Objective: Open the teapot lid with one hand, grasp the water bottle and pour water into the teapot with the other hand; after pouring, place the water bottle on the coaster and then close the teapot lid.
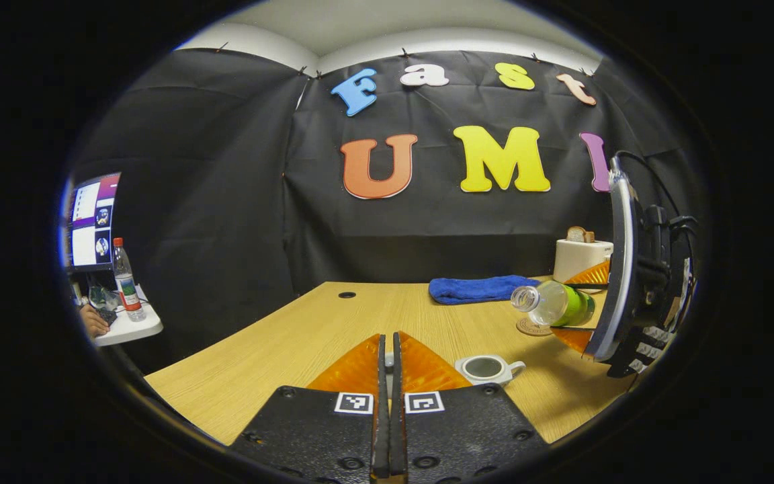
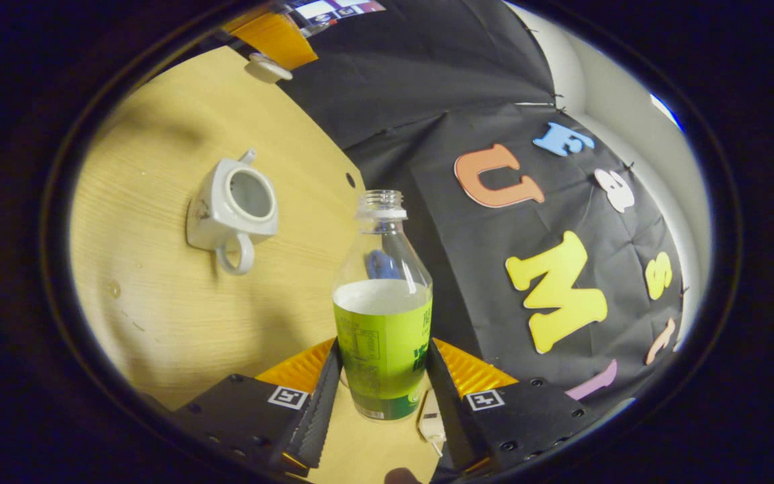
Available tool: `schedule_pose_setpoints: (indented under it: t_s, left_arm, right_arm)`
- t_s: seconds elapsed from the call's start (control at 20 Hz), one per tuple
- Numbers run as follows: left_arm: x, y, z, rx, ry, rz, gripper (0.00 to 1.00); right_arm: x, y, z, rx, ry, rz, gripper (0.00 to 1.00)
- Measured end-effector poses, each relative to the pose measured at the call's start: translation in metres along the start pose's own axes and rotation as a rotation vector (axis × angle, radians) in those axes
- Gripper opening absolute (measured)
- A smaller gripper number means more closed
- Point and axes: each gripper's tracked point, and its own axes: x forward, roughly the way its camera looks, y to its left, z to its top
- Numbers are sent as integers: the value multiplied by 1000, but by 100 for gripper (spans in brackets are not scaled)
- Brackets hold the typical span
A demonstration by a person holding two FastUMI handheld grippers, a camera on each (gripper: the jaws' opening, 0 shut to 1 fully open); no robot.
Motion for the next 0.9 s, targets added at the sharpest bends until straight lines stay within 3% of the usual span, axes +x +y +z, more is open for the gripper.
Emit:
schedule_pose_setpoints:
  t_s: [0.15,0.6,0.9]
  left_arm:
    - [2,7,-7,-10,18,1,3]
    - [3,7,-15,-14,40,-18,3]
    - [2,12,-15,-15,41,-14,3]
  right_arm:
    - [3,-2,5,-116,-20,-18,71]
    - [5,7,21,-332,-59,-30,72]
    - [0,-3,35,-474,-101,-77,71]
